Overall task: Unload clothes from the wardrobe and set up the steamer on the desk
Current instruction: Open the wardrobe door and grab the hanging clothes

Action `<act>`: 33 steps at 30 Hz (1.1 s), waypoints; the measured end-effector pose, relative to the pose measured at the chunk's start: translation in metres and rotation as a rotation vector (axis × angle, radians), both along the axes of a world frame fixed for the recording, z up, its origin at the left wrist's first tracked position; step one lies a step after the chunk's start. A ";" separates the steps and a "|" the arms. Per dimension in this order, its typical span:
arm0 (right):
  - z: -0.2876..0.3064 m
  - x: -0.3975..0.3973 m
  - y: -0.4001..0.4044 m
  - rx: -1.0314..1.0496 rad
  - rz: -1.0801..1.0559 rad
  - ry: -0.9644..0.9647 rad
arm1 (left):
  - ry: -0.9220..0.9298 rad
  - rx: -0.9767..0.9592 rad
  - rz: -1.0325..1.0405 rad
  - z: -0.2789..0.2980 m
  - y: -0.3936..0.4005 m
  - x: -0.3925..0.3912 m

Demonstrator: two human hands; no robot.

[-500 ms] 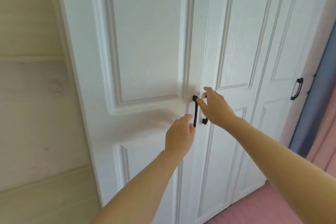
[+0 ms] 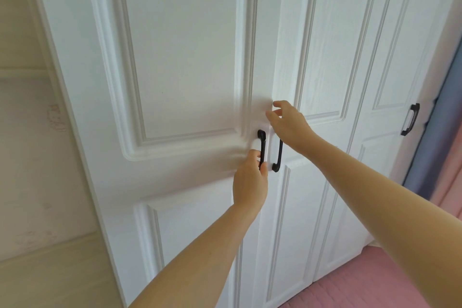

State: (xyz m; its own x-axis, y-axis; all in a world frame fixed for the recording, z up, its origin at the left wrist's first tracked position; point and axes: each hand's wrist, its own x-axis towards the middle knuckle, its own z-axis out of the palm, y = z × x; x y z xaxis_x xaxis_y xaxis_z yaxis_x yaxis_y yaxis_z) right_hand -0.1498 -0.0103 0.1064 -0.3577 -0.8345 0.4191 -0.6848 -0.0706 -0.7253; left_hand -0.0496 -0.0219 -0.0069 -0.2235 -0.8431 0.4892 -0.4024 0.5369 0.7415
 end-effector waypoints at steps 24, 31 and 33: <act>-0.013 0.038 0.108 -0.292 -0.060 -0.242 | 0.058 -0.126 -0.079 -0.026 0.102 0.031; -0.022 0.079 0.167 -0.384 -0.159 -0.204 | 0.100 -0.155 -0.152 -0.028 0.160 0.071; -0.026 0.093 0.185 -0.405 -0.165 -0.188 | 0.108 -0.171 -0.162 -0.030 0.176 0.087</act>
State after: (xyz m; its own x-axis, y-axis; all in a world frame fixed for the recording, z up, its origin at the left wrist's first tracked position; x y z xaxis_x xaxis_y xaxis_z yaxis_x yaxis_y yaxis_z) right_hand -0.0572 0.1745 0.0809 -0.5728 -0.5431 0.6140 -0.5699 -0.2746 -0.7745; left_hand 0.0373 0.1540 -0.0367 -0.2877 -0.7036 0.6497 -0.2245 0.7091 0.6685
